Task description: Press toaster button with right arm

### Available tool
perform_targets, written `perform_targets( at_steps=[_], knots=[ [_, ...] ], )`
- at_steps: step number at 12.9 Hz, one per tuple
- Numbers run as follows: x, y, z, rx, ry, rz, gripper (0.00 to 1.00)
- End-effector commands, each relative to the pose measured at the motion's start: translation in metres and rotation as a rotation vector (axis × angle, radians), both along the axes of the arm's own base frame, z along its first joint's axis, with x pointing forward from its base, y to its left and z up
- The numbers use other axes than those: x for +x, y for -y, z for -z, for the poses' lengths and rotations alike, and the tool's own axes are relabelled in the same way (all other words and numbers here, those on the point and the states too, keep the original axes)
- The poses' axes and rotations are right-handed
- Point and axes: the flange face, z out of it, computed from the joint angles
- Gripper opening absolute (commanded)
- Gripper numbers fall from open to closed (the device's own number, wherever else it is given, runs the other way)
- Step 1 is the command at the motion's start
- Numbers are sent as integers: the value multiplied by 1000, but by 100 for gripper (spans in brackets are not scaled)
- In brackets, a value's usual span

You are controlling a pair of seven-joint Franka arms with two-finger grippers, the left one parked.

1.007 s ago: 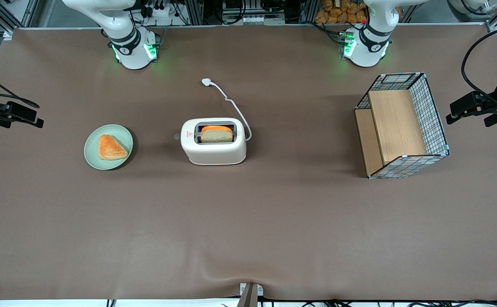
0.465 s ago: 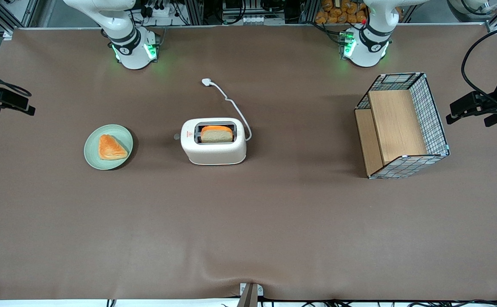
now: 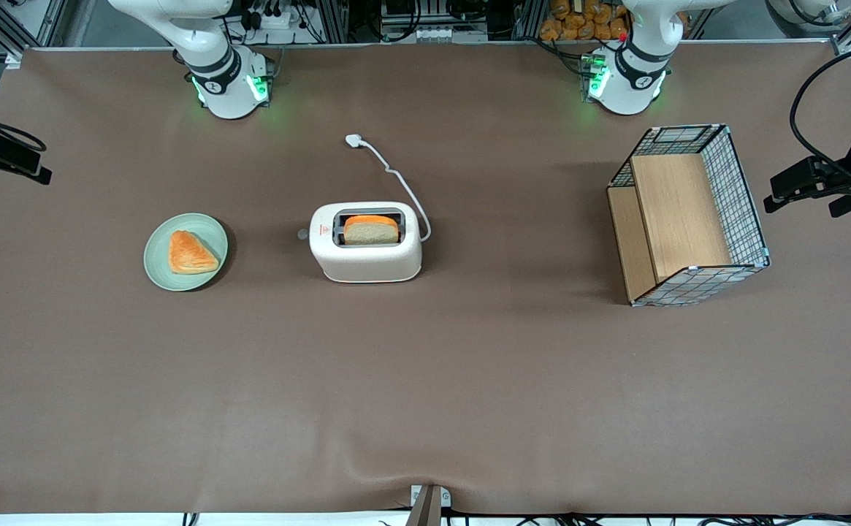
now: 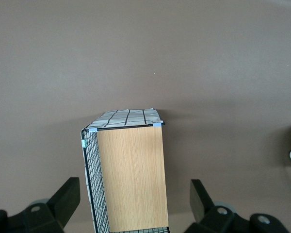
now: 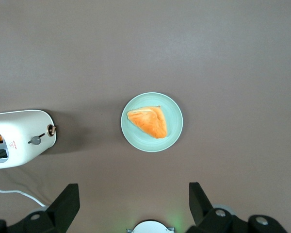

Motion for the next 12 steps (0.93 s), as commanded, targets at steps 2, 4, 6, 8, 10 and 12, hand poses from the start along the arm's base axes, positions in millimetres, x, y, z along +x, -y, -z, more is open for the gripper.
perform_targets(
  at_steps=[2, 4, 6, 8, 10, 12],
  knots=[
    [1, -10, -25, -31, 43, -1, 100],
    [7, -6, -26, -13, 78, 8, 100],
    [10, -9, -23, -13, 80, 4, 100],
    [9, -9, -23, -12, 75, 6, 100],
    [9, -8, -22, -11, 72, 8, 100],
    [9, -8, -21, -10, 71, 8, 100]
  ],
)
